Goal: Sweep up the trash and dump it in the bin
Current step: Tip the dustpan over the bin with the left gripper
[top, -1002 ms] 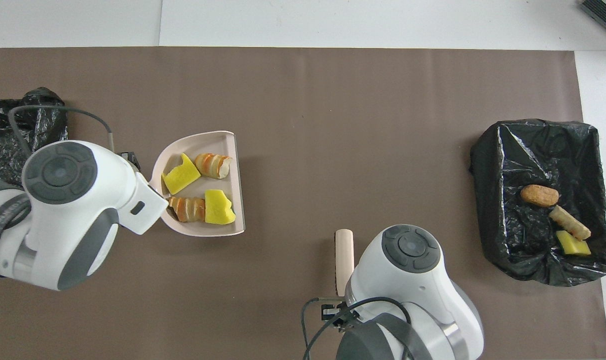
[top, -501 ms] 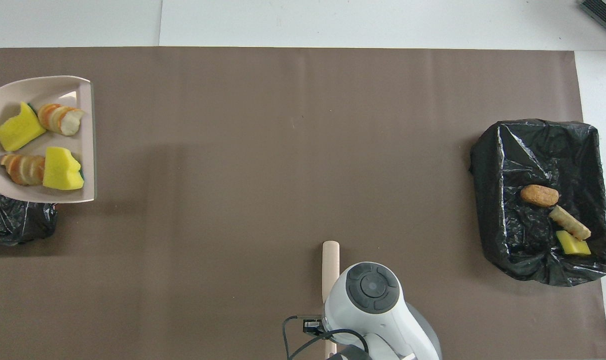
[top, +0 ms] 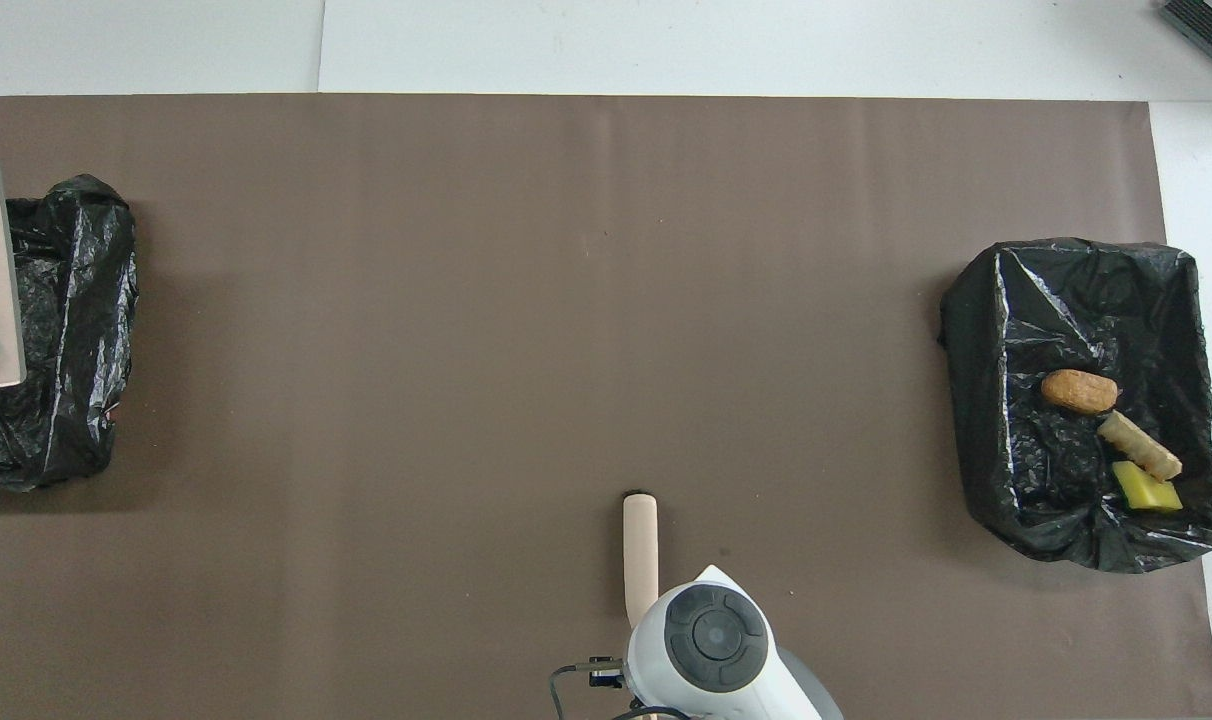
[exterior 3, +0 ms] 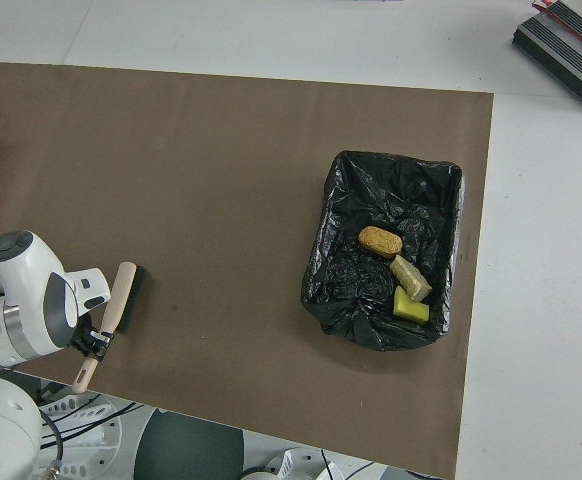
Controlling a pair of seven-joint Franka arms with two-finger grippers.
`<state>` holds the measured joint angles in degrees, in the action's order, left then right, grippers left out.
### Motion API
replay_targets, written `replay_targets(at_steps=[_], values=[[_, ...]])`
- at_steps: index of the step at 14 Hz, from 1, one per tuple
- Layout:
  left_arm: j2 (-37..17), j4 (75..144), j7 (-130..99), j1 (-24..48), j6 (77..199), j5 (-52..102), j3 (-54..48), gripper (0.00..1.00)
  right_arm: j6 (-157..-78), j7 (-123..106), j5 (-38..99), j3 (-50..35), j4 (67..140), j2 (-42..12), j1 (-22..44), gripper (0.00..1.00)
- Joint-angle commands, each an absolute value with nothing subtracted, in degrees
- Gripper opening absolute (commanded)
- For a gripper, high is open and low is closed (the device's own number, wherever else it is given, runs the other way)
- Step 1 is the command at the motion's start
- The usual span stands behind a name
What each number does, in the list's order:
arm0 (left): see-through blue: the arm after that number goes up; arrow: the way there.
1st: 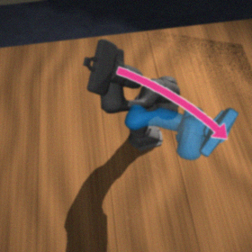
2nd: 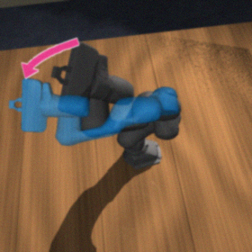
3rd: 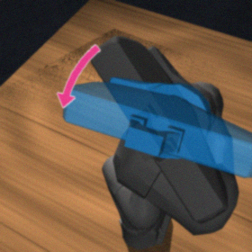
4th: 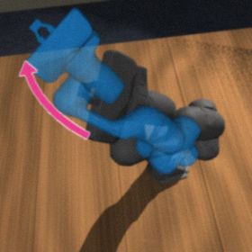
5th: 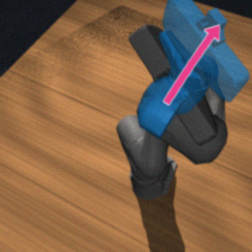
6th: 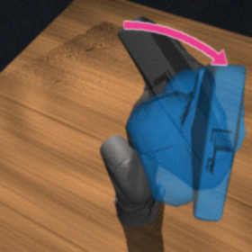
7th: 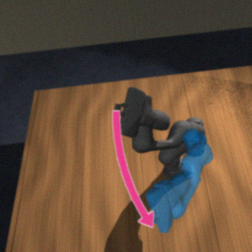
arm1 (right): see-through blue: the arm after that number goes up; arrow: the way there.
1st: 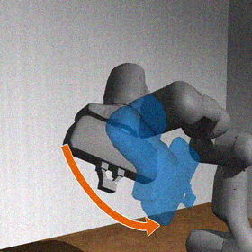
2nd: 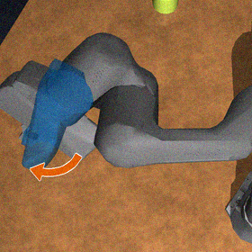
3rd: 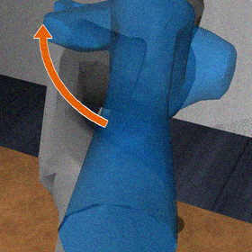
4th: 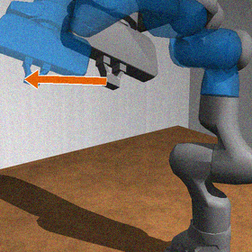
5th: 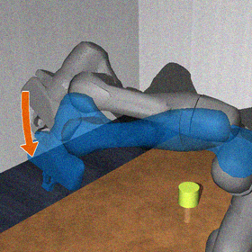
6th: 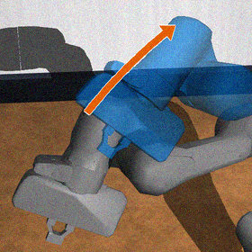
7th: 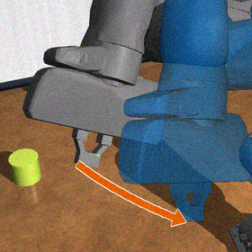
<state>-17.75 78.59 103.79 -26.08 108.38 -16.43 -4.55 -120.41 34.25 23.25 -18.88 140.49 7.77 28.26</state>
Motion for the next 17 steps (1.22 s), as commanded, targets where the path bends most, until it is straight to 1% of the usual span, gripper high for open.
replay_targets(at_steps=[1,2,3,4,8,11,12,14,17], values=[[-21.9,75.2,104.8,-27.4,112.5,-23.6,-5.1,0.0,-121.3,33.5,23.5,-18.9,141.9,8.4,27.7,0.0],[-22.0,75.7,104.7,-27.1,114.4,-29.0,-5.1,0.0,-121.3,33.6,23.5,-18.9,141.8,8.0,27.3,0.2],[-21.9,76.8,104.4,-26.9,116.3,-34.0,-5.1,0.0,-121.1,33.5,23.5,-18.8,141.4,7.7,27.2,0.73],[-21.3,79.9,104.2,-26.7,118.6,-37.6,-5.1,0.0,-121.0,33.5,23.2,-18.7,140.4,7.3,27.2,1.0],[-18.6,86.6,99.3,-26.3,119.8,-48.7,-5.1,0.0,-120.6,32.0,21.2,-18.5,132.9,5.8,22.6,1.0],[-13.8,94.5,87.6,-24.7,120.7,-56.8,-5.2,0.0,-120.5,31.6,16.5,-18.4,128.2,5.8,18.3,1.0],[-12.9,95.4,87.3,-24.6,120.8,-57.8,-5.2,0.0,-120.4,31.6,13.8,-18.4,126.4,5.7,16.7,1.0],[-12.2,94.6,87.4,-24.0,121.0,-61.6,-5.2,0.0,-120.5,31.6,8.6,-18.5,124.3,5.3,14.3,1.0],[-10.6,94.0,89.3,-24.2,122.3,-62.5,-5.4,0.0,-120.5,31.6,5.3,-18.5,123.4,5.2,13.0,1.0]])
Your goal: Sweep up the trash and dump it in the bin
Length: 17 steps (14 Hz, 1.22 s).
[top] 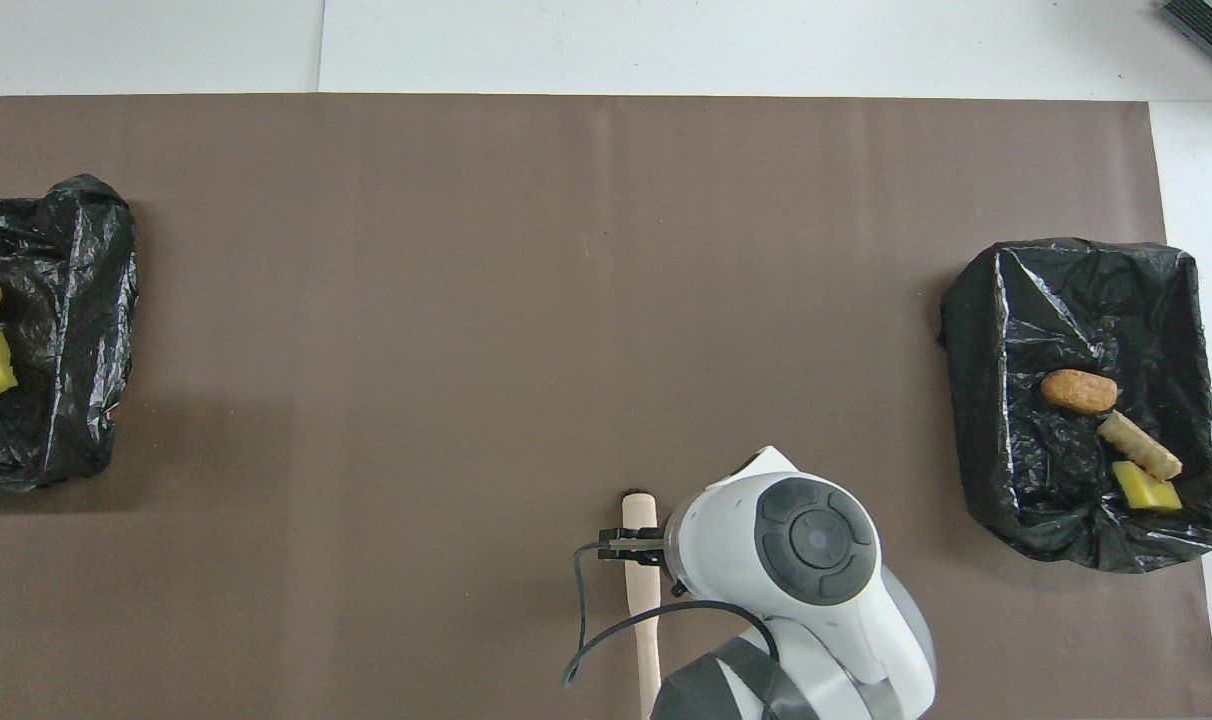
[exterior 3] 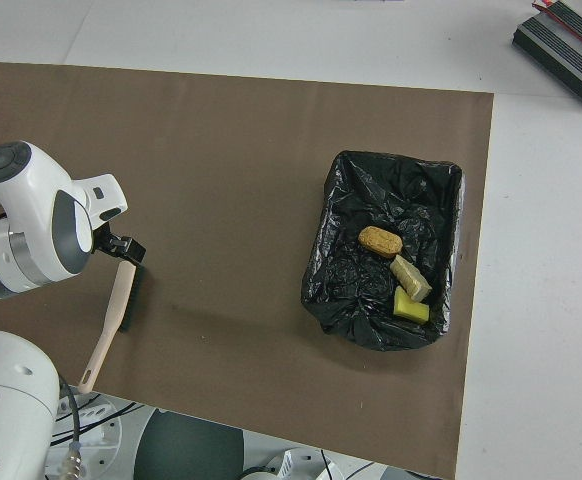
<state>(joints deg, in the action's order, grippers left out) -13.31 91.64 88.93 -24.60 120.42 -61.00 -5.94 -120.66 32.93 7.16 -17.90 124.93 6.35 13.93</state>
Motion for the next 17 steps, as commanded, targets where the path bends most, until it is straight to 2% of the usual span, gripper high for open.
replay_targets(at_steps=[1,4,7,12,17], values=[[-10.2,93.5,90.3,-23.8,122.3,-62.1,-5.6,0.0,-120.5,31.6,5.3,-18.5,122.7,4.6,13.0,1.0],[-9.1,91.6,89.8,-23.7,121.2,-51.3,-7.5,0.0,-120.4,31.6,4.3,-18.3,121.1,4.0,12.7,1.0],[-8.4,92.4,89.3,-20.0,117.7,-43.4,-7.7,0.0,-118.4,31.4,4.2,-18.4,119.2,4.4,10.5,1.0],[-8.7,94.0,82.1,-8.0,108.2,-33.9,-8.2,0.0,-117.2,27.2,2.9,-17.7,116.7,4.7,6.6,1.0],[-9.8,94.7,58.1,2.3,100.3,-23.1,-8.2,0.0,-106.1,13.6,0.0,-8.1,105.1,4.7,5.1,1.0]])
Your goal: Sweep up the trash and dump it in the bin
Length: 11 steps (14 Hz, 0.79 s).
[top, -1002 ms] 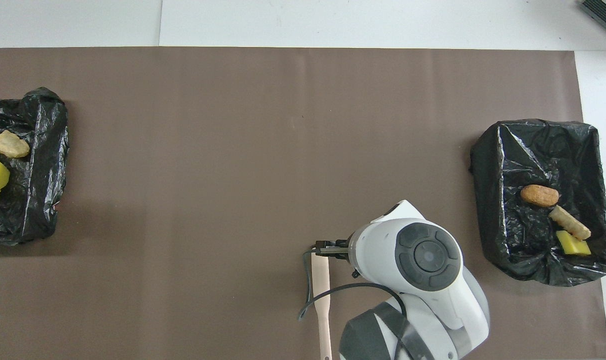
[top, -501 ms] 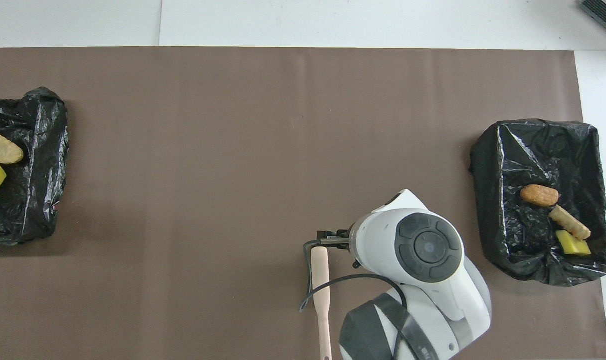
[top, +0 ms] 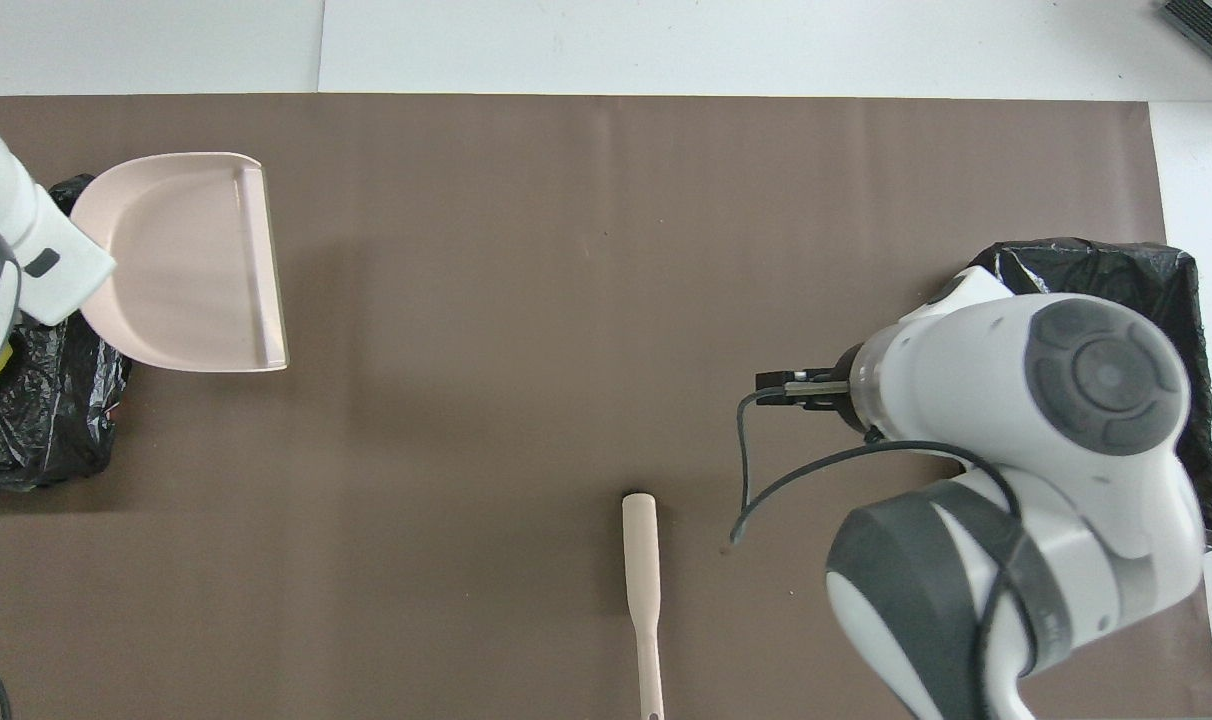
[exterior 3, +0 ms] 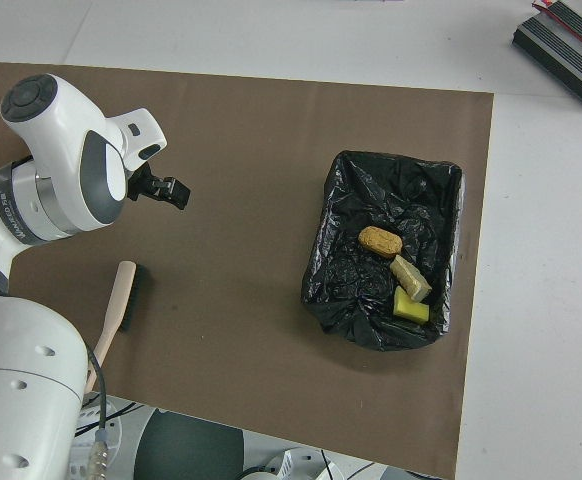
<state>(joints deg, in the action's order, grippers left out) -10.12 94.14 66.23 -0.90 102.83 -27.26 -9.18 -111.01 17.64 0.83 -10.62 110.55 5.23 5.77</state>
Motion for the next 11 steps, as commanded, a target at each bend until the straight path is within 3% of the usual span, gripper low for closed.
replay_targets(at_steps=[1,5,7,11], values=[[-10.4,94.7,52.4,5.1,99.5,-21.3,-8.2,0.0,-104.0,12.2,0.0,-5.8,103.2,4.7,5.1,1.0],[-15.3,93.9,23.2,16.8,99.6,-15.0,-8.2,0.0,-93.7,8.7,-0.1,-1.2,96.3,5.0,3.5,1.0],[-17.1,93.1,12.4,19.3,99.9,-9.9,-8.2,0.0,-87.4,7.4,0.1,-0.6,92.0,4.9,1.2,1.0],[-22.4,86.4,-8.2,25.5,100.0,-3.5,-8.2,0.0,-84.1,4.5,0.6,4.4,94.5,7.3,1.3,1.0]])
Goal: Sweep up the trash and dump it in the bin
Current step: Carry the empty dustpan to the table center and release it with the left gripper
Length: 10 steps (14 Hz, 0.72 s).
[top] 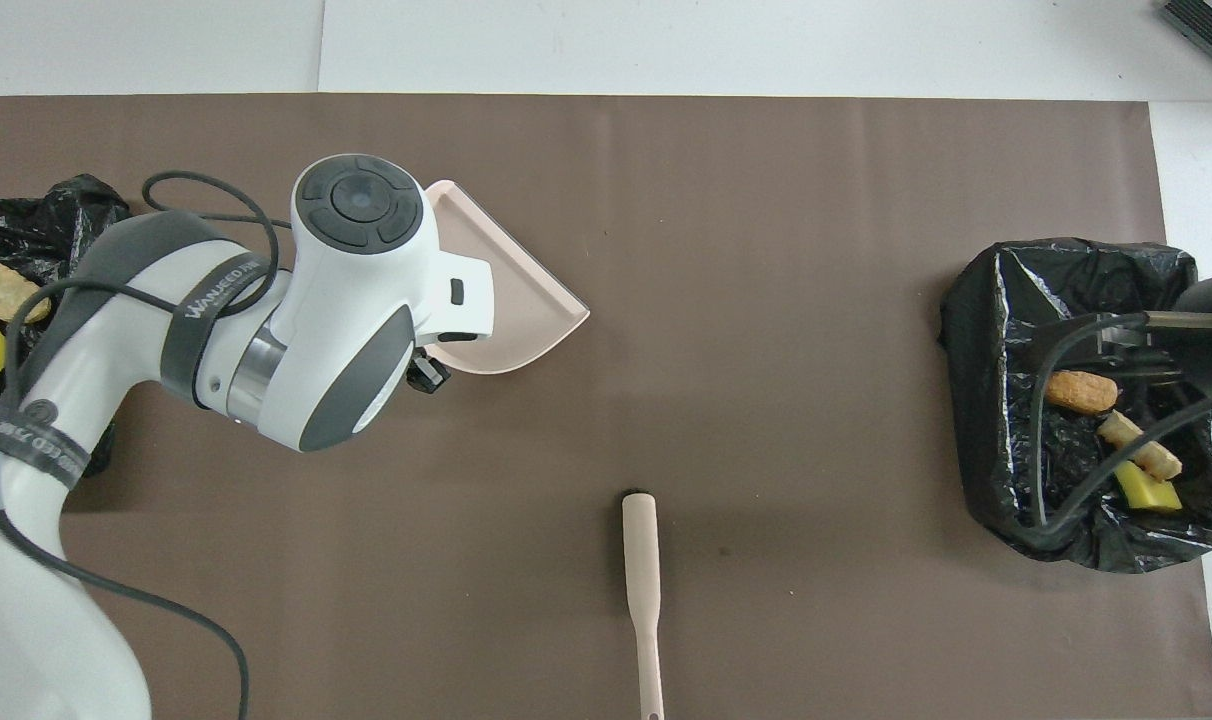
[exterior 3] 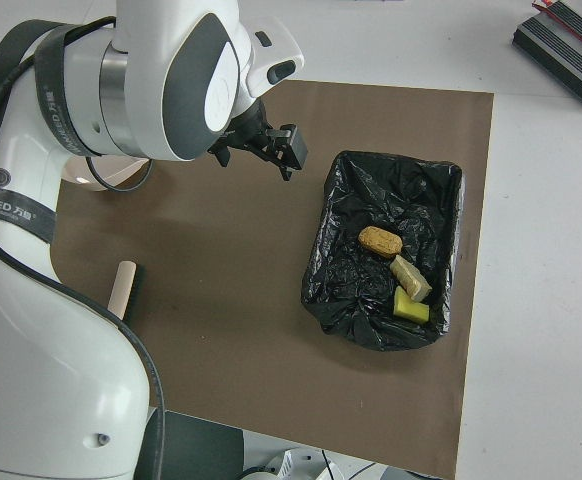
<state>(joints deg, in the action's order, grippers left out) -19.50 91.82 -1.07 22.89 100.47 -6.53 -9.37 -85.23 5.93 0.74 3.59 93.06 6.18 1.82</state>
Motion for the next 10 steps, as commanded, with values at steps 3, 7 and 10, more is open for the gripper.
replay_targets(at_steps=[3,7,10], values=[[-27.6,79.7,-18.4,29.3,100.0,-2.2,-8.3,0.0,-83.4,4.4,0.7,4.7,94.5,7.4,2.0,1.0],[-38.5,67.8,-27.4,33.9,101.8,-2.0,-7.9,0.0,-83.6,2.5,0.4,4.1,94.5,7.4,2.1,1.0],[-40.2,68.0,-33.2,33.8,107.1,-0.2,-8.3,0.0,-83.8,2.0,0.1,4.9,94.6,7.4,3.9,1.0]])
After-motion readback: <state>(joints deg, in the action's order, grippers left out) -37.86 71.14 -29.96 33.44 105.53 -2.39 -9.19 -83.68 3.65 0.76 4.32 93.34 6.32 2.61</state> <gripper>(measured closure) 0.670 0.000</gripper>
